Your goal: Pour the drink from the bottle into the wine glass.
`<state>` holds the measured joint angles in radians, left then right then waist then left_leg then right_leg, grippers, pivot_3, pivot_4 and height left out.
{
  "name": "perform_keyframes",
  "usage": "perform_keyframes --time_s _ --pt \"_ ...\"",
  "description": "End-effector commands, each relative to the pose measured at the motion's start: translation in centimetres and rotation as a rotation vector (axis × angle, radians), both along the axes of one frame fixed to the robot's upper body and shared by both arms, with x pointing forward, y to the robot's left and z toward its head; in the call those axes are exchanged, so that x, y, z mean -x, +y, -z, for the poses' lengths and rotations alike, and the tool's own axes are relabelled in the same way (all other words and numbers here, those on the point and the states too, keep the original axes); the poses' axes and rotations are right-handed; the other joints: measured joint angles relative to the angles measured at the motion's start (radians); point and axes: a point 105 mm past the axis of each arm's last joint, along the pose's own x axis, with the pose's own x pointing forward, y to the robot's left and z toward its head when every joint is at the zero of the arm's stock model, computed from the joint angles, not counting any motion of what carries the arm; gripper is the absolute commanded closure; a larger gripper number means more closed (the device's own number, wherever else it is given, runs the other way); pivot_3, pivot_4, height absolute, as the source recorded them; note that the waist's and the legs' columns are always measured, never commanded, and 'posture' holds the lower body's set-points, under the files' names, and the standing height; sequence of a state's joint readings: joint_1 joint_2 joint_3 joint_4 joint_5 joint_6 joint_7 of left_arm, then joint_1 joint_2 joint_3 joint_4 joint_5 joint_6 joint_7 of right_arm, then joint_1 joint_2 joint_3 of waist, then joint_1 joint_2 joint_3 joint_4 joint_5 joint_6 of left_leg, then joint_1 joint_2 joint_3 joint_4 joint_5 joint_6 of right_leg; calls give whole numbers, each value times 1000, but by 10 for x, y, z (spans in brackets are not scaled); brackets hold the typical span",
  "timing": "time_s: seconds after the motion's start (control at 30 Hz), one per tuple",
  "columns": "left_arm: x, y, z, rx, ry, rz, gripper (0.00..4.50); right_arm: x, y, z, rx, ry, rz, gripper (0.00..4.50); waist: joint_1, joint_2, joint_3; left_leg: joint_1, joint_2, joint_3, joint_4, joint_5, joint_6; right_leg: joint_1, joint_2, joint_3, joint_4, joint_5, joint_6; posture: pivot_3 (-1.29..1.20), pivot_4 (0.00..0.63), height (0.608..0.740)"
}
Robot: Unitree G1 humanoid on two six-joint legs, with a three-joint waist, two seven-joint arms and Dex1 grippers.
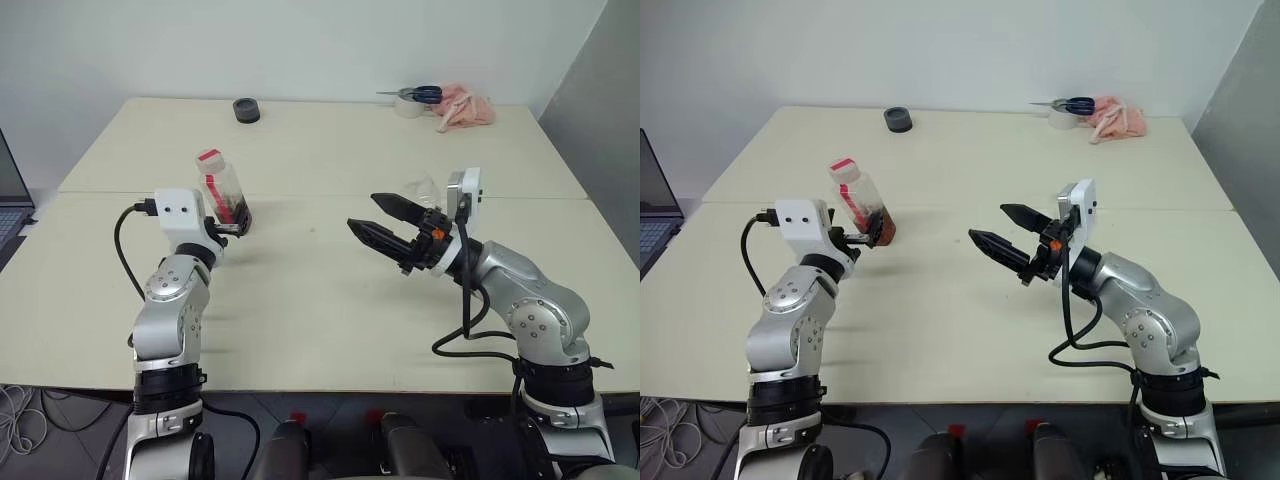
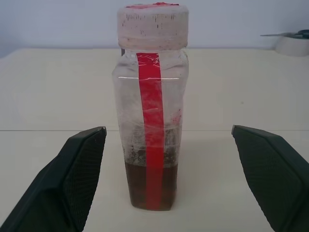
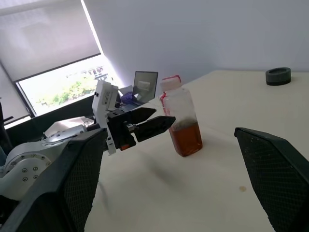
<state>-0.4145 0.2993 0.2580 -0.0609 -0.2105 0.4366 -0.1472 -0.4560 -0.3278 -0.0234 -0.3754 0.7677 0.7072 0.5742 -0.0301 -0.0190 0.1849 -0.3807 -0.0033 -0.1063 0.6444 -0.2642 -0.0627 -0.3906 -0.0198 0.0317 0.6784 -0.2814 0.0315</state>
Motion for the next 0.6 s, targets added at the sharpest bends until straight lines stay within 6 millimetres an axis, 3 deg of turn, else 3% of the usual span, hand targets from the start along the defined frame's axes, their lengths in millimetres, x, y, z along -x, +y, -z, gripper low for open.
perform_keyframes --time_s 0.03,0.27,0.6 --pt "-3 5 -22 -20 -80 5 12 6 0 -11 -24 -47 0 0 0 0 0 0 0 0 0 0 0 0 0 0 0 0 0 0 150 740" --pt "-17 7 -25 -44 -76 54 12 5 -2 -12 -33 -41 25 0 0 0 0 0 0 0 0 0 0 0 0 0 0 0 0 0 150 740" --pt "-53 3 -28 -59 -85 119 12 3 -5 -14 -53 -32 55 0 -1 0 0 -1 -1 0 0 0 0 -1 0 -1 0 0 0 0 150 740"
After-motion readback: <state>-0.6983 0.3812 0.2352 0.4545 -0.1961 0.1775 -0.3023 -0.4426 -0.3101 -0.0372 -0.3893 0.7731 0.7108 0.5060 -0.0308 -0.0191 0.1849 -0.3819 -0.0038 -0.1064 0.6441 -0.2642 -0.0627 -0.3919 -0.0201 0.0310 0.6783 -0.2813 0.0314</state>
